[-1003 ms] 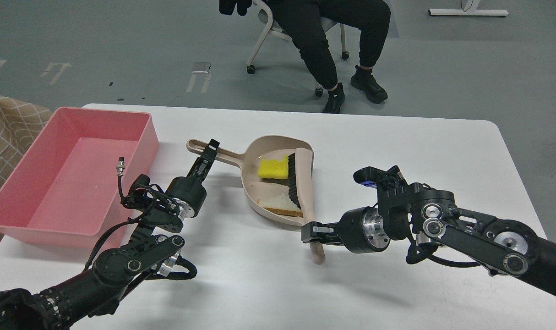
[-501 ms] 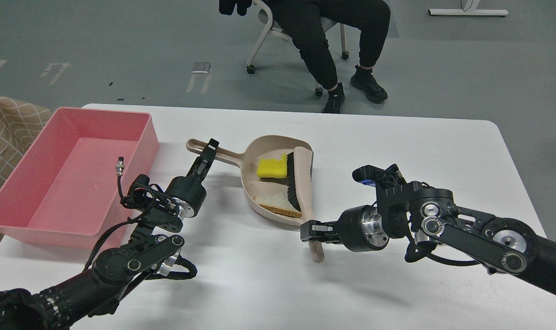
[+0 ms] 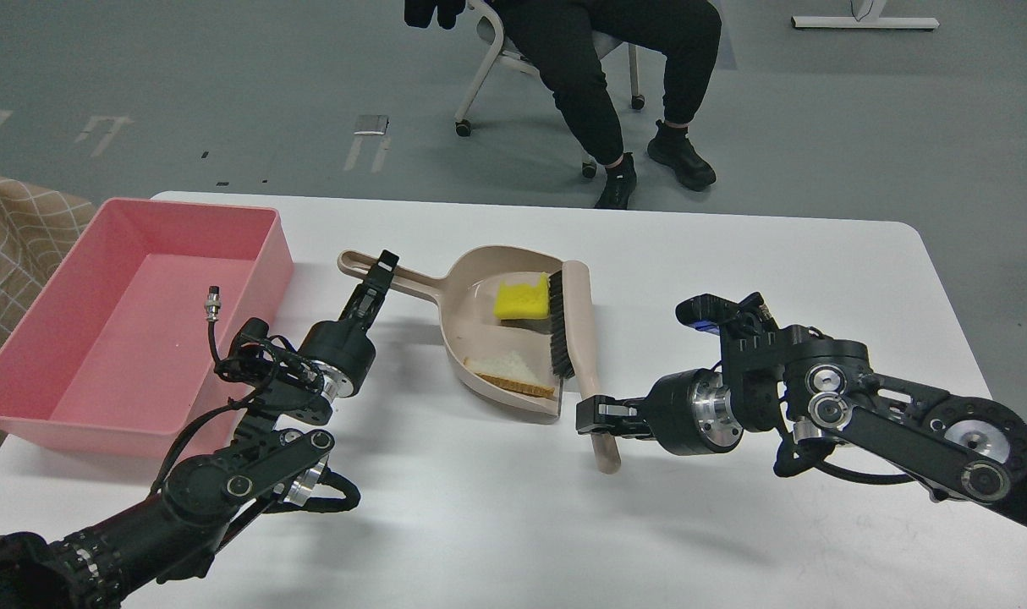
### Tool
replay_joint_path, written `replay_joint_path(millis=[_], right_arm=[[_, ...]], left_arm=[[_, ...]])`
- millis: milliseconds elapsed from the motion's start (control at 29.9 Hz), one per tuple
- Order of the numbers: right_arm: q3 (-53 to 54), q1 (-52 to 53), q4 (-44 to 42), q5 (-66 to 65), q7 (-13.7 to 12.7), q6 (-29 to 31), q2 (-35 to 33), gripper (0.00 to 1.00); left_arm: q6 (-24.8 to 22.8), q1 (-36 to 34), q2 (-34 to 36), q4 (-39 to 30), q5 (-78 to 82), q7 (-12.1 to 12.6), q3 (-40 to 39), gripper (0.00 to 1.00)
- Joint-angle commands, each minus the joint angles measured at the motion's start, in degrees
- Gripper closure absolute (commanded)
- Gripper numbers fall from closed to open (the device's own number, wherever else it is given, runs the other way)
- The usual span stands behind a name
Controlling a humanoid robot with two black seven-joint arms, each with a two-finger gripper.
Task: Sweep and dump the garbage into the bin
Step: 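Brush the sponge and stick farther into the dustpan with the right gripper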
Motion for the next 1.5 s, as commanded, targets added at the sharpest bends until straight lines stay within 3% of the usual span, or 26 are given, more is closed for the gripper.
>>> replay_joint_path(millis=[0, 802, 1237, 1471], right_arm=[[0.22, 0.41, 0.37, 0.06, 0.0, -0.01, -0.45, 1.0], [0.66, 6.39, 1.43, 4.8, 0.0, -0.01, 3.94, 1.0], [0.31, 6.83, 3.09, 5.95, 0.0, -0.01, 3.15, 1.0], [0.4, 6.65, 6.78, 6.04, 0.0, -0.01, -2.2, 1.0]], left_arm=[[0.0, 0.01, 0.01, -0.09, -0.02, 0.09, 0.03, 1.0], [0.0, 0.01, -0.08, -0.09, -0.1, 0.09, 0.03, 1.0], [0.0, 0.09, -0.16, -0.09, -0.1, 0.09, 0.03, 1.0], [0.0, 0.18, -0.08, -0.09, -0.1, 0.09, 0.03, 1.0]])
